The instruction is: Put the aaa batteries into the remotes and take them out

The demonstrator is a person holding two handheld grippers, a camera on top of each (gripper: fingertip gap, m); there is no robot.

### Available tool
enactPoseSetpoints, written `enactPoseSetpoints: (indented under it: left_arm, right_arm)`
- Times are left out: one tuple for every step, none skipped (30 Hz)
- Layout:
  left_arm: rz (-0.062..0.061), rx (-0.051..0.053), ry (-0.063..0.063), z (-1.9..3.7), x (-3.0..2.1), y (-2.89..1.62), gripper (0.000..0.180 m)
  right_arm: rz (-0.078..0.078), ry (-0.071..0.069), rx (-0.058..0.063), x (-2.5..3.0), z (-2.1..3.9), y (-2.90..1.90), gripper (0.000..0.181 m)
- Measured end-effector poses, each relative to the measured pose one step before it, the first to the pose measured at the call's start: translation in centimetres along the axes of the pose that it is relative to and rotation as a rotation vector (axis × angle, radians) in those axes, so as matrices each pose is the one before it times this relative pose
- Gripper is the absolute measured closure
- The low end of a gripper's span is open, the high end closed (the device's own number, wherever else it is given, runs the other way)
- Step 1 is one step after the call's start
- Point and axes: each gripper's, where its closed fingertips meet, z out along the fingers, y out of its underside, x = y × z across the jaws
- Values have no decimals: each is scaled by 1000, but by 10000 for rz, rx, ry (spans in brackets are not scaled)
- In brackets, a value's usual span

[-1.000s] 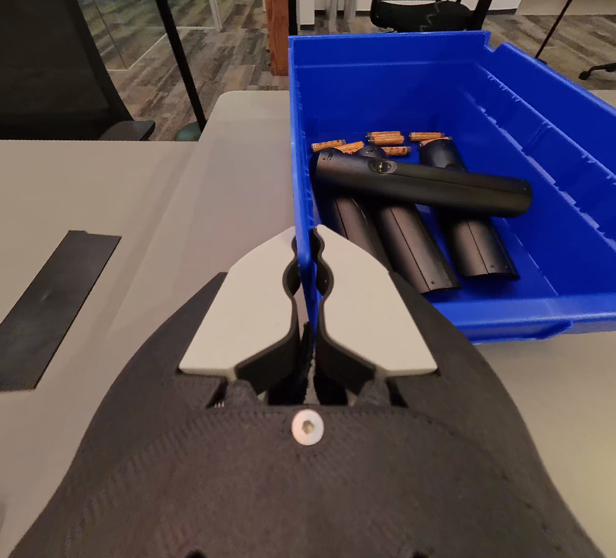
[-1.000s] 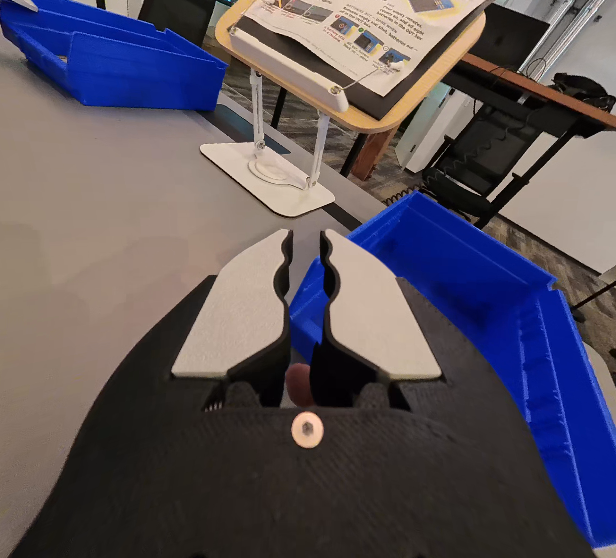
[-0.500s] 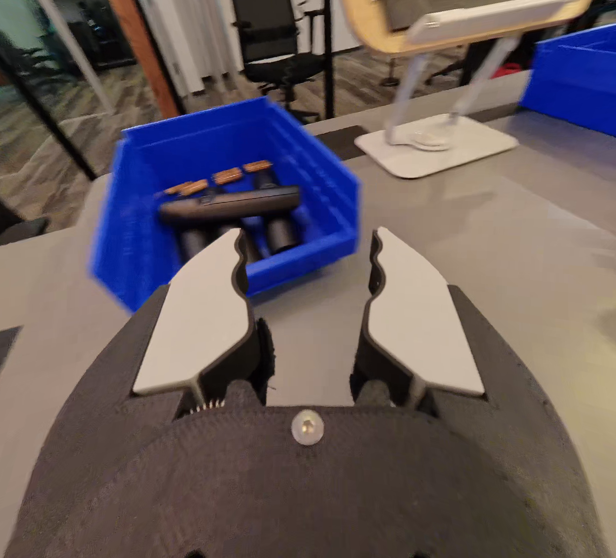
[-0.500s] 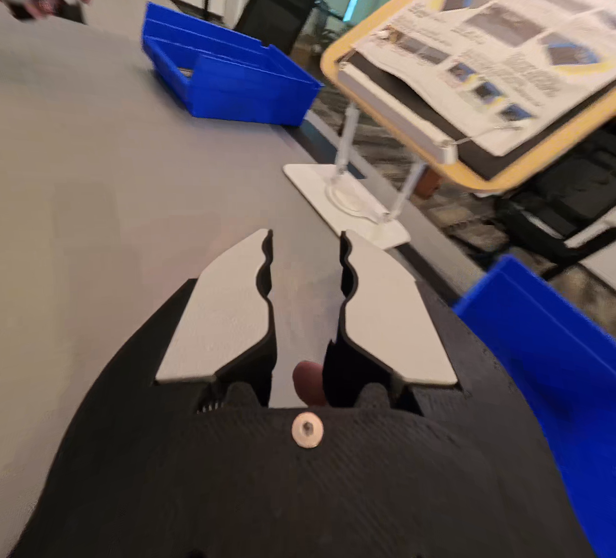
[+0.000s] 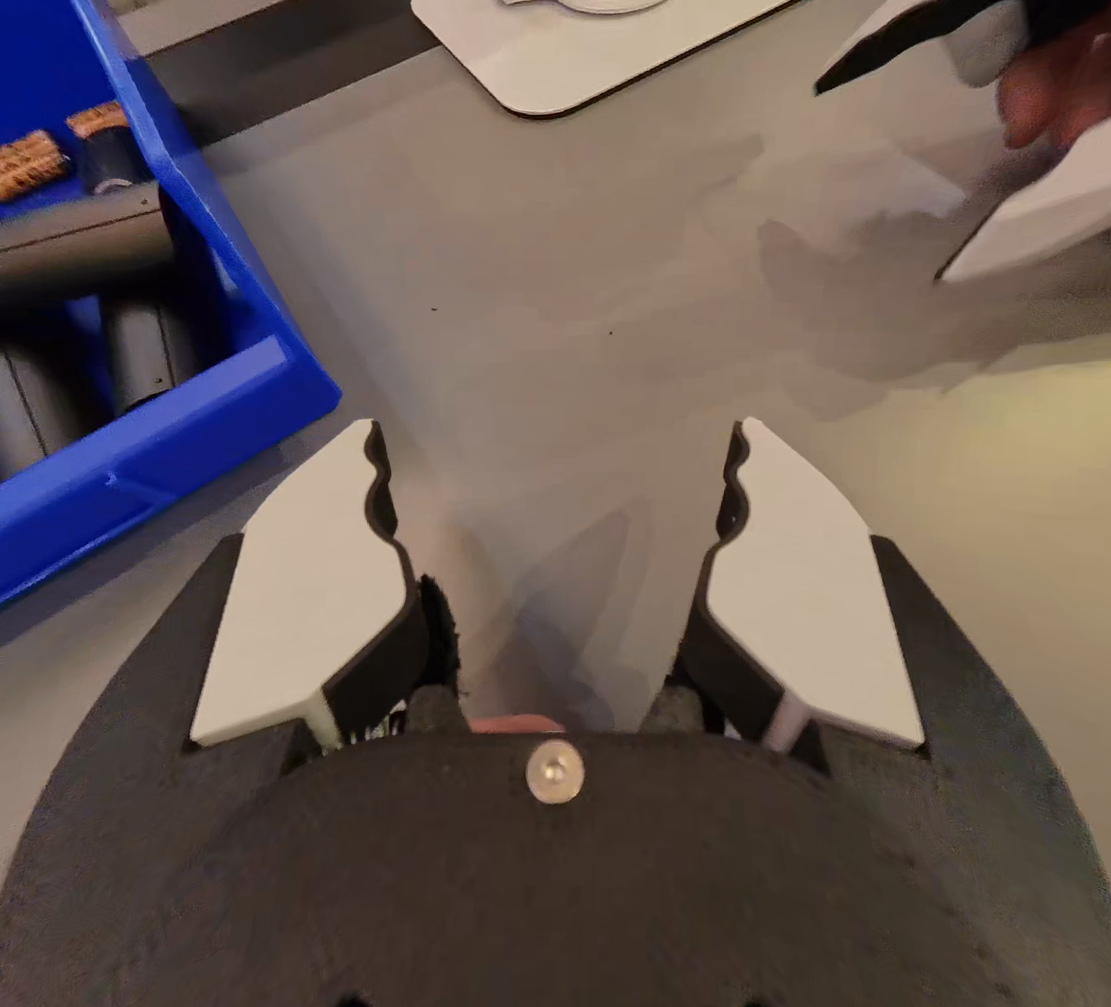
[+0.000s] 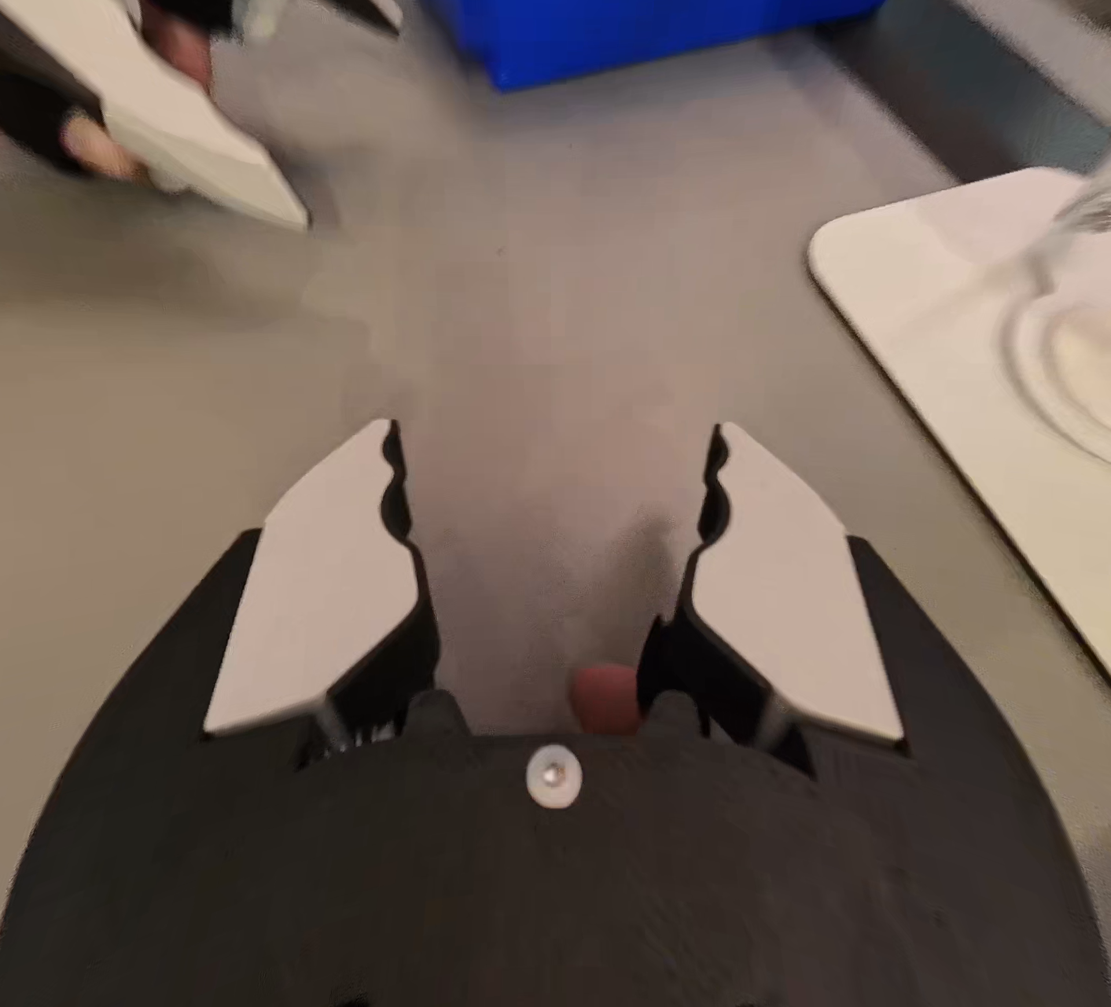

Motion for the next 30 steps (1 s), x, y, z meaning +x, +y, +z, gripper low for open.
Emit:
enactPoseSetpoints:
  left_arm:
    - [-153,-41,159,64,6,41,75]
    - [-135,-49,120,58,-13,65,74]
    - [-115,-23,40,22,-77,25,75]
    - [-65,-8,72,15,3,13,76]
    - [-26,3,106,-6,86,3,76]
    - [-12,35,70,-39,57,-37,79]
    - [10,151,-56,-144,-118,-170,81]
    - [92,271,-161,-298,-267,-284,82]
    - [168,223,-124,-365,-292,-190,83]
    - [149,77,-140,-398,-451,-32,83]
    - [188,53,-235,-490,-707,-45,84]
    - [335,51,-283,-594,-884,-90,86]
    - [414,-32,-408,-668,-1224,-73,85]
    - [379,61,-464,-723,-1531,-326,85]
    - [382,264,-240,-687,-1402,-764,87]
    - [466,183,-177,-541,-1493,-842,89]
    - [588,-59,-319,-293,-1856,-663,86]
    - [776,-147,-156,-8,-1737,-575,87]
    - [879,-139,71,292,-1475,-417,88]
    - [749,-231,178,604,-1364,-77,87]
    - [574,-358,465,865,-972,261,87]
    - [516,-414,475,1033,-885,462,86]
    - [517,-441,158,1092,-1274,552,84]
    - [519,-352,154,1074,-1162,425,83]
    - [486,-239,350,1039,-770,247,84]
    - [485,-347,298,1030,-779,385,84]
    - [540,-497,290,1084,-674,618,85]
    - [472,-433,441,1156,-353,613,84]
    - [279,-303,540,1155,-118,443,83]
    - [203,-237,442,1060,-195,303,85]
  right_arm:
    - [-348,-157,-514,-203,578,522,78]
    - [-224,66,-182,56,215,270,78]
    - [-93,70,-12,60,-8,57,78]
    - [-44,-47,141,-116,-132,-149,78]
    - [-29,-89,107,-130,-119,-106,78]
    - [54,-123,15,-83,-38,3,78]
    - [68,-98,-29,-37,21,42,78]
    - [9,-47,-53,-52,53,63,78]
    - [-65,-19,-50,-86,43,72,78]
    - [-116,30,-4,-86,15,14,78]
    - [-144,42,17,-106,-11,-2,78]
    - [-153,38,-1,-115,4,6,79]
    - [-133,34,-21,-99,16,37,79]
    - [-101,41,-23,-60,26,34,80]
    - [-65,46,4,-13,0,4,80]
    - [-28,8,16,-19,-19,-5,82]
    - [1,-25,13,-21,-9,-14,83]
    - [29,-11,11,20,-19,-10,83]
    - [22,-2,21,21,-22,-18,83]
    - [-12,-6,27,-18,-25,-29,84]
    - [-49,-9,12,-60,-8,-3,85]
    - [-80,-13,-24,-94,22,30,86]
    - [-85,13,-2,-70,-13,12,86]
    - [-79,13,37,-71,-32,-42,87]
    - [-47,-21,18,-71,-16,-16,89]
    - [-2,-29,-8,-24,-1,22,89]
    - [21,-15,11,10,-8,-19,89]
    - [-1,-16,19,-24,-15,-16,90]
    - [-25,-7,5,-24,-16,2,91]
    - [-43,-10,0,-42,-1,3,91]
